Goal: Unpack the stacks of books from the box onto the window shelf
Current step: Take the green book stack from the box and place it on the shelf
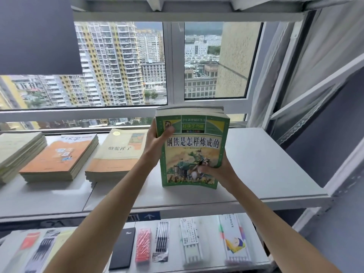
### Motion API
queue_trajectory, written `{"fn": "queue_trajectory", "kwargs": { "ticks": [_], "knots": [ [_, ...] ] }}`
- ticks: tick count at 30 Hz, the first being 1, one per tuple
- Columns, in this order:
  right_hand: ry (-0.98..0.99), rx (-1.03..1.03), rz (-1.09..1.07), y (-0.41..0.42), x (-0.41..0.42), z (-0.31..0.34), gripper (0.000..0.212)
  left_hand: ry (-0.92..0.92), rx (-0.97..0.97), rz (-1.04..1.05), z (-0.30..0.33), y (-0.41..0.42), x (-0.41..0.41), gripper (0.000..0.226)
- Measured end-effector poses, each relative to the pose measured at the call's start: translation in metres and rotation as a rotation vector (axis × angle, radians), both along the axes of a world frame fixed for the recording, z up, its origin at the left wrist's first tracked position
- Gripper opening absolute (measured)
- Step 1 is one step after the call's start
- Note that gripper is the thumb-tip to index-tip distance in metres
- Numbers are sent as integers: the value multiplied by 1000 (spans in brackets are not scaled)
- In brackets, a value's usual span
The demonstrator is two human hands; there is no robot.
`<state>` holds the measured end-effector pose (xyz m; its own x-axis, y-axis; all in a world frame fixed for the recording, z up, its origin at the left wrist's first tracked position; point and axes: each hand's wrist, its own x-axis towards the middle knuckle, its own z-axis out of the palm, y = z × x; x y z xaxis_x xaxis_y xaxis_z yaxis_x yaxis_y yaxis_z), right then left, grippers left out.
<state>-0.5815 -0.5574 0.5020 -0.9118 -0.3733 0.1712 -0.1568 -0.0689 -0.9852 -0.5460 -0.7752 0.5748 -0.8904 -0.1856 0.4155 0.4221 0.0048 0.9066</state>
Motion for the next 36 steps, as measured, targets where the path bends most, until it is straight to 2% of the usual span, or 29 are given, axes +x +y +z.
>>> {"fn": "queue_trajectory", "kwargs": {
  "ticks": [3,8,11,13,16,17,20,22,24,25,26,28,31,36],
  "knots": [
    [-12,20,13,2,3,-16,91,-21,-83,30,-19,2,2,103],
    [27,84,-105,-6,1,-13,74,-48,-20,123,-23,0,-16,80],
    [-50,28,-43,-13,-10,-1,72,-103,-51,153,-9,-8,-32,76],
    [-129,23,7,-21,-19,16,69,-240,-90,160,2,-17,-50,77],
    [-292,57,11,-32,-33,38,54,-575,74,77,13,-32,-77,57],
    [-327,82,17,-36,-37,42,44,-658,71,64,15,-36,-84,56],
    [-346,212,36,-45,-49,45,10,-780,35,14,11,-46,-100,45],
    [-349,246,24,-50,-55,43,13,-825,54,-33,4,-49,-105,36],
    [-367,275,7,-52,-59,38,12,-866,50,-65,-3,-51,-109,45],
    [-383,292,-4,-52,-60,35,11,-880,20,-77,-9,-53,-111,60],
    [-395,310,-19,-52,-59,32,13,-894,-38,-83,-15,-54,-113,74],
    [-405,359,-43,-52,-58,27,21,-920,-166,-78,-25,-55,-115,89],
    [-378,443,-64,-52,-61,27,27,-935,-192,-64,-28,-55,-115,93],
    [-357,563,-98,-52,-63,31,31,-960,-294,-18,-2,-51,-107,85]
  ]
}}
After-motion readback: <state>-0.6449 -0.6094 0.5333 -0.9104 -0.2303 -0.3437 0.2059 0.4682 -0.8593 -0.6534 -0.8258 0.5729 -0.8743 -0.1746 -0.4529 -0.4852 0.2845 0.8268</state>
